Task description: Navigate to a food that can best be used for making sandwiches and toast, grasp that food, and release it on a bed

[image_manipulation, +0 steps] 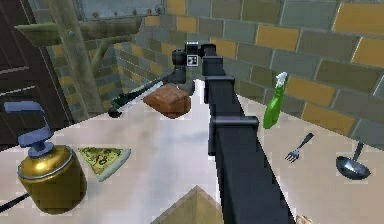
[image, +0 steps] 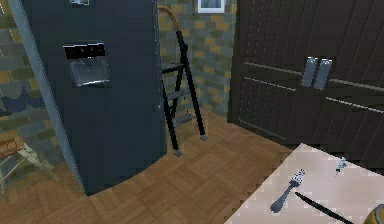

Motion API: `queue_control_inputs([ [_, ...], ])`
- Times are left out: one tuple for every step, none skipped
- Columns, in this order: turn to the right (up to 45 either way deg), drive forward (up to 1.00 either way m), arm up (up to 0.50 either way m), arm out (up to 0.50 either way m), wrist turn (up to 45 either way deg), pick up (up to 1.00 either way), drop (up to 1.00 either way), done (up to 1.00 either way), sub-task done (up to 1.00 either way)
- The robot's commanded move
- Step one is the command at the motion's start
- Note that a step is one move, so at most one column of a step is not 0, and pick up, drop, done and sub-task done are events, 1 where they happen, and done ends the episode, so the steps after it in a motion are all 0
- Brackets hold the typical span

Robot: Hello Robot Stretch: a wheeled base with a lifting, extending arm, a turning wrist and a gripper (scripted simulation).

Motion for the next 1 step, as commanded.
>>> queue_control_inputs([
  [0.0, 0.00, 0.00, 0.00, 45.0, 0.00, 0.00, 0.00, 0.00],
])
